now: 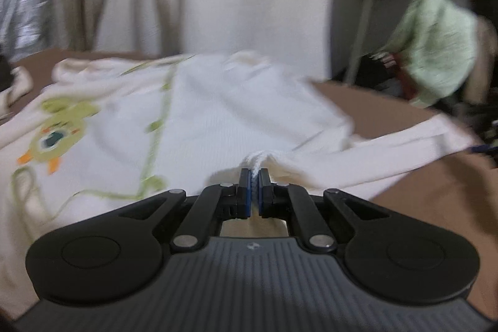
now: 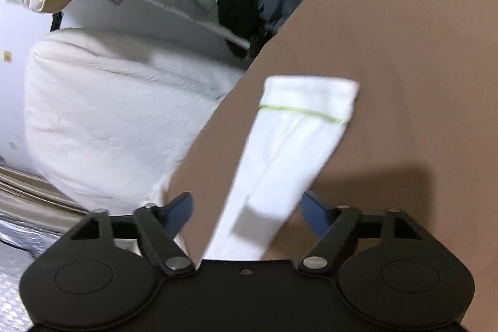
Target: Fold clothes
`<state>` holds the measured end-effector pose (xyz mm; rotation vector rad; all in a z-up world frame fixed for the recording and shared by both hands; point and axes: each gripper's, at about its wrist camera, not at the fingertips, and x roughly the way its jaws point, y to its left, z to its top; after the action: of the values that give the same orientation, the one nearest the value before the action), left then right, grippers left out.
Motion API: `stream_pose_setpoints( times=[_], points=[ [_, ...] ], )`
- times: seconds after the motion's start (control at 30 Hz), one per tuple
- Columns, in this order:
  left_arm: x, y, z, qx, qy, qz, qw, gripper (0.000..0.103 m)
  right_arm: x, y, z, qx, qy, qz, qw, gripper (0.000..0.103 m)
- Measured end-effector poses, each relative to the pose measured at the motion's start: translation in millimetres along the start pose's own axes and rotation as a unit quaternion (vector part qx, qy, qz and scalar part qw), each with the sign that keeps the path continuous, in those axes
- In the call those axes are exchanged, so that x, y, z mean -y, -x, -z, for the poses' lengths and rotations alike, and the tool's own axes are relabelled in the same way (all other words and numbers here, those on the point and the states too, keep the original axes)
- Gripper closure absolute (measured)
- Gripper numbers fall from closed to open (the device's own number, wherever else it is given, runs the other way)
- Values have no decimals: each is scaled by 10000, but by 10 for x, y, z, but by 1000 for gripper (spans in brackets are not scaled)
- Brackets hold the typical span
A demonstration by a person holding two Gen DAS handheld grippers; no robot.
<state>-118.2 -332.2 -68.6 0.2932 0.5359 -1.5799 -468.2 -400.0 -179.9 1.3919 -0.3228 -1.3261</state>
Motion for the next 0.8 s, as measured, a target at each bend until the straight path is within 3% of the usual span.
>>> stream_pose_setpoints(
  times=[0.13,0.23,0.3,0.33,0.37,0.5,0.57,0.63,0.7,0.8],
  points=[
    [144,31,17,209,-239,348,9989,99,-73,-426,-6,142,463,1043,9934,17],
    [165,53,49,379,-114,605,9974,99,-77,-651,-22,315,1452,1315,9801,14],
    [197,101,20,507,-94,715,9961,99,-136,-664,-50,474,2036,1570,9652,48],
    [220,141,-2,575,-116,777,9952,99,-188,-635,-57,522,2253,1805,9560,88],
    [252,186,-27,613,-99,866,9943,99,-240,-606,-63,570,2468,2039,9457,100],
    [426,381,-131,614,39,1288,9898,99,-493,-32,-128,1657,3124,2038,9129,101],
    [609,426,-139,434,-200,1345,9898,99,-512,330,-179,2208,3378,2239,8871,101],
    [796,425,-112,205,-469,1342,9896,99,-355,694,-340,2390,3064,1933,9009,101],
    [918,319,3,-119,-490,1373,9892,99,-79,963,-510,2271,2635,1407,9269,101],
    [1087,177,183,-506,-580,1422,9868,100,235,991,-536,2245,2605,1608,9251,101]
  ],
)
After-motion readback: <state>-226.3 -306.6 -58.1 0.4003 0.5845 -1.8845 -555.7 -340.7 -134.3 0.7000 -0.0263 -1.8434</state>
